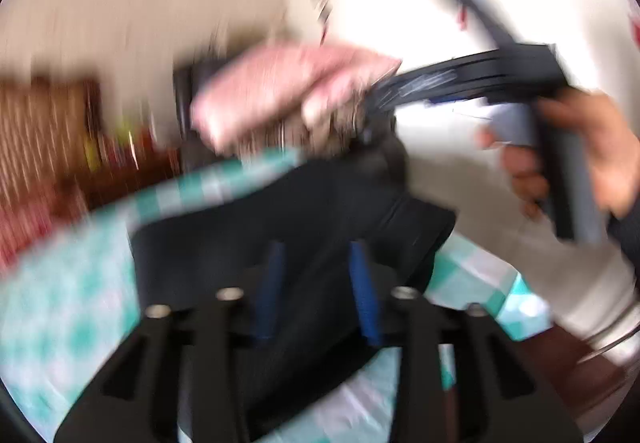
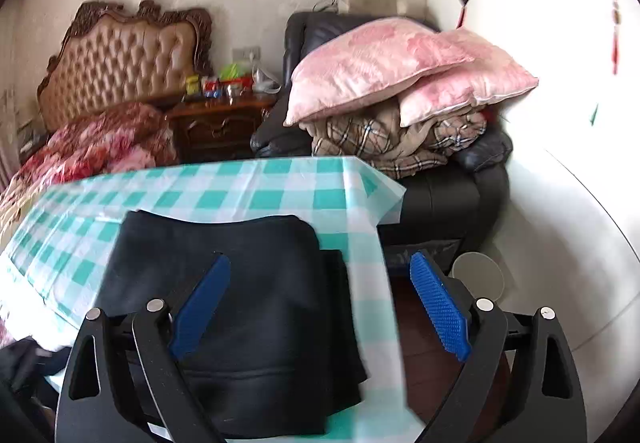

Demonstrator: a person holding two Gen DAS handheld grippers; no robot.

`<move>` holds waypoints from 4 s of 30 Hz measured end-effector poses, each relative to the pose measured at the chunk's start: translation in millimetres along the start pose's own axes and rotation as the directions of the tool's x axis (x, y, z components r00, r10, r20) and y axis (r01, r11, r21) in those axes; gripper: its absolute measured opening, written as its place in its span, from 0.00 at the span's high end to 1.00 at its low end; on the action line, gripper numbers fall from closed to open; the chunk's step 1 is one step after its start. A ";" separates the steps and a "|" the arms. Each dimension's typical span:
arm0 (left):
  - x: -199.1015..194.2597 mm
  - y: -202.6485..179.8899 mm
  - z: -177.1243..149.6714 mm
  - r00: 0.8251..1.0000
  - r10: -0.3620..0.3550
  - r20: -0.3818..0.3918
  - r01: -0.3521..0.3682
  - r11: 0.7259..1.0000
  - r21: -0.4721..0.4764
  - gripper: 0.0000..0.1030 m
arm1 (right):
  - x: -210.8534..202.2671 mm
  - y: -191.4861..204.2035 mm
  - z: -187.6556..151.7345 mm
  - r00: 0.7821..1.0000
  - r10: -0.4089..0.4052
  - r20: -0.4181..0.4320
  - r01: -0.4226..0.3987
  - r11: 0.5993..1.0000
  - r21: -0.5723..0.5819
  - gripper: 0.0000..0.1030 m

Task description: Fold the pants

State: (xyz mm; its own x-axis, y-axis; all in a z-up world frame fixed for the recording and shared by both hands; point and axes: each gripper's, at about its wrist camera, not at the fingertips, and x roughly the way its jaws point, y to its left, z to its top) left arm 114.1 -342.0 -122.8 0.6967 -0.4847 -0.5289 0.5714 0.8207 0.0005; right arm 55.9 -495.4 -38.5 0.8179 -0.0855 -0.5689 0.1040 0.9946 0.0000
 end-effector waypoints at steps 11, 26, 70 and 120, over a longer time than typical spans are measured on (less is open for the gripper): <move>23.9 49.7 0.0 0.967 -0.189 -0.173 0.157 0.971 -0.179 0.60 | 38.7 49.1 -58.3 0.989 -0.018 -0.147 0.013 0.999 -0.032 0.15; 184.9 50.6 126.0 0.933 -0.194 -0.304 0.190 0.981 -0.043 0.87 | 66.9 28.4 -91.8 0.961 -0.021 -0.276 0.050 0.994 0.099 0.10; 41.5 59.3 -23.1 0.981 -0.045 -0.186 0.024 0.993 -0.111 0.84 | 46.4 45.3 -78.6 0.975 -0.177 -0.135 0.183 0.983 0.030 0.61; -6.0 79.6 -3.9 0.973 -0.037 -0.227 0.000 0.987 -0.163 0.02 | 20.7 47.2 -92.3 0.914 -0.347 -0.212 0.353 0.936 -0.013 0.16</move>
State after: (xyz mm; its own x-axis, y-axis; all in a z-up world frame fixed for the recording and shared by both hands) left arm 153.8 -272.6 -122.9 0.5584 -0.4339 -0.7071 0.4928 0.8591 -0.1380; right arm 25.5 -444.7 -126.2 0.5913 -0.4109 -0.6939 0.3785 0.9012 -0.2111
